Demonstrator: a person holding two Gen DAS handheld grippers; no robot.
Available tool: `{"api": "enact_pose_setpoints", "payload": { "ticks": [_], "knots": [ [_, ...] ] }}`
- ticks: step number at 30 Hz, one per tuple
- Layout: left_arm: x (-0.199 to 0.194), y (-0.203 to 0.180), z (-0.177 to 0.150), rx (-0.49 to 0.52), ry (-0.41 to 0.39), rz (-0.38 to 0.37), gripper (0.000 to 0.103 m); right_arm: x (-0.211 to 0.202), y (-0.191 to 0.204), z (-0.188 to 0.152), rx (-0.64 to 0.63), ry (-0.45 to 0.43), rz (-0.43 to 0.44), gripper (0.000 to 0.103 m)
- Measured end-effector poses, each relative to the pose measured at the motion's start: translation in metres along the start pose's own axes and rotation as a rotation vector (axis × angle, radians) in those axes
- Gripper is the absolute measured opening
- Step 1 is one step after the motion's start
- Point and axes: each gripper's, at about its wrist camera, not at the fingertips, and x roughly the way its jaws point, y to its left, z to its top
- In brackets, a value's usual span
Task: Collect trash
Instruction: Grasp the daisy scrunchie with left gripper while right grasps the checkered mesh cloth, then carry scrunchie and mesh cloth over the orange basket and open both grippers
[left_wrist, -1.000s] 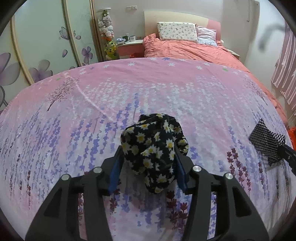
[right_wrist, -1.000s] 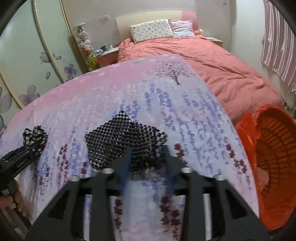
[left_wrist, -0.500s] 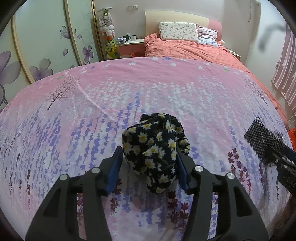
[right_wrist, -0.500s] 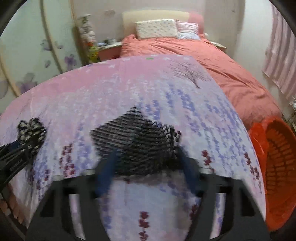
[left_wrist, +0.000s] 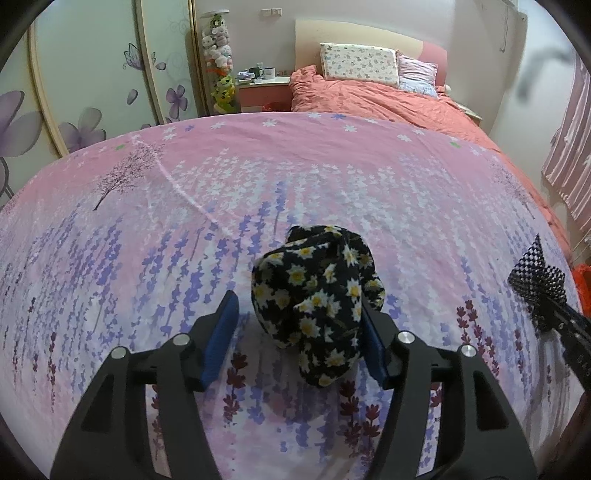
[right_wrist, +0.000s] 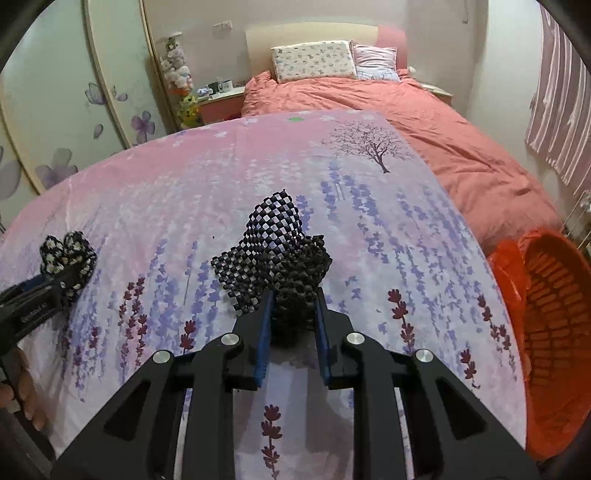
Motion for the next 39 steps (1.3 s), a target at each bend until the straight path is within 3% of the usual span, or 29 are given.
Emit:
{"api": "enact_pose_setpoints", "payload": {
  "ticks": [5,10,12,15,25,39],
  "knots": [
    [0.001,0.002,0.004,-0.016,-0.005,-0.015,0.069,0.0,0.0,-0.002,0.002,0.0,0.002,0.021],
    [0.007,-0.006,0.01,0.007,0.005,-0.004,0.067,0.0,-0.001,-0.002,0.002,0.0,0.002,0.021],
    [0.005,-0.009,0.011,0.015,-0.007,-0.014,0.037,0.0,-0.001,-0.002,0.0,0.0,0.0,0.021],
    [0.002,-0.014,0.01,0.024,-0.014,-0.019,0.025,-0.001,-0.001,-0.002,0.003,-0.001,0.009,0.022],
    [-0.058,-0.036,0.0,0.074,-0.124,-0.001,0.024,-0.034,-0.029,-0.016,0.066,-0.055,0.02,0.019],
    [-0.138,-0.076,-0.003,0.109,-0.219,-0.082,0.025,-0.118,-0.057,-0.012,0.074,-0.215,0.029,0.019]
  ]
}}
